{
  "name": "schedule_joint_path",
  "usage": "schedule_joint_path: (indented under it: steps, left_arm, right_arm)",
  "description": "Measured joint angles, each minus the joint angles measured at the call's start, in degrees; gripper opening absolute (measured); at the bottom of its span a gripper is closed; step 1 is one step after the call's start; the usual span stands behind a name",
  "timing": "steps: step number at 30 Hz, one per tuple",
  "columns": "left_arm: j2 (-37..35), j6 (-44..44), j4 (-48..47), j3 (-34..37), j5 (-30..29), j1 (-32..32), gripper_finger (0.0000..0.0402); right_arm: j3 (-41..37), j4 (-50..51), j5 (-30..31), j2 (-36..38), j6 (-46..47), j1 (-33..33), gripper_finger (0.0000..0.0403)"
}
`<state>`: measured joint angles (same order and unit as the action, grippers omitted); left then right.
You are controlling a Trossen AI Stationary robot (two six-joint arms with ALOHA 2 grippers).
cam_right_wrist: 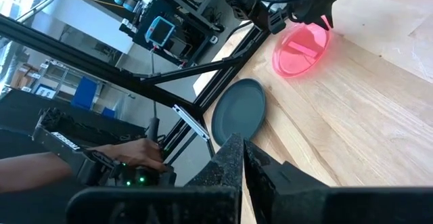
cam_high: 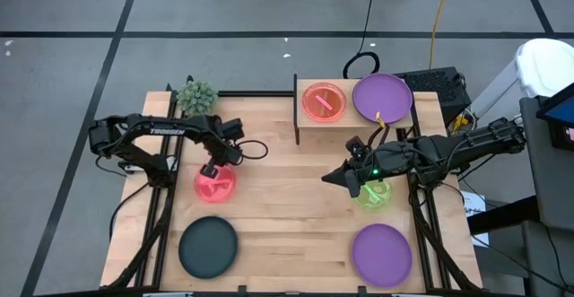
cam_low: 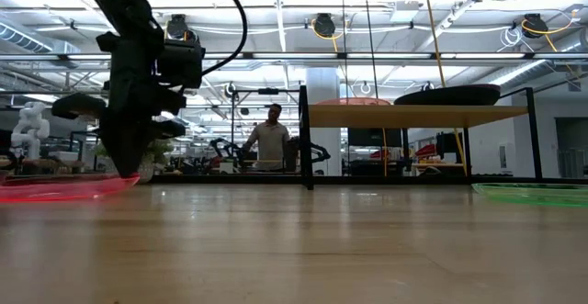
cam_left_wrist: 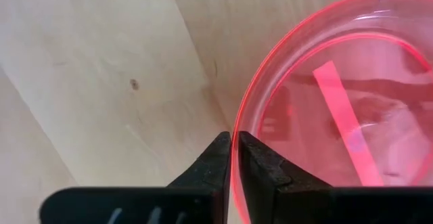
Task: Place and stack plates onto a shelf
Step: Stack the pink plate on the pink plate on the shelf
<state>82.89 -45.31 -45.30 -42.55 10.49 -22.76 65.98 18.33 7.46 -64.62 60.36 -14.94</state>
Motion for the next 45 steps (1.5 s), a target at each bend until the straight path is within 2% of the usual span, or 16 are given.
schedule_joint_path:
  steps: [3, 6, 14, 18, 23, 30, 37, 45]
  left_arm:
    - [0.0, 1.11, -2.47, -1.58, 0.03, 0.0, 0.0009]
    - [-0.02, 3.05, -3.97, -3.27, 0.1, 0.0, 0.0005]
    - [-0.02, 9.15, -5.49, -8.12, 0.11, 0.0, 0.0002]
    - [-0.03, 14.96, -7.21, -12.09, -0.02, -0.21, 0.0002]
    - [-0.09, 18.15, -9.05, -16.36, -2.44, -0.51, 0.0001]
    - [-0.11, 24.47, -12.35, -23.33, -2.55, -0.89, 0.0001]
    - [-0.11, 31.74, -12.32, -29.97, -2.59, -0.06, 0.0]
    - [-0.11, 38.7, -11.5, -35.19, -2.59, 1.31, 0.0]
  right_arm:
    - [0.0, 0.0, 0.0, 0.0, -0.39, 0.02, 0.0]
    - [0.0, 0.0, 0.0, 0.0, -1.12, 0.02, 0.0]
    - [0.0, 0.0, 0.0, 0.0, -1.23, 0.02, 0.0]
    - [0.0, 0.0, 0.0, 0.0, -1.23, 0.02, 0.0]
    - [0.0, 0.27, 0.0, 0.0, -1.49, 0.02, 0.0]
    - [0.02, 3.39, 0.24, 0.0, -1.35, 0.0, 0.0]
    - [0.02, 5.08, 3.33, 0.0, -1.3, 0.0, 0.0]
    - [0.02, 5.4, 3.34, 0.28, -1.46, 0.0, 0.0]
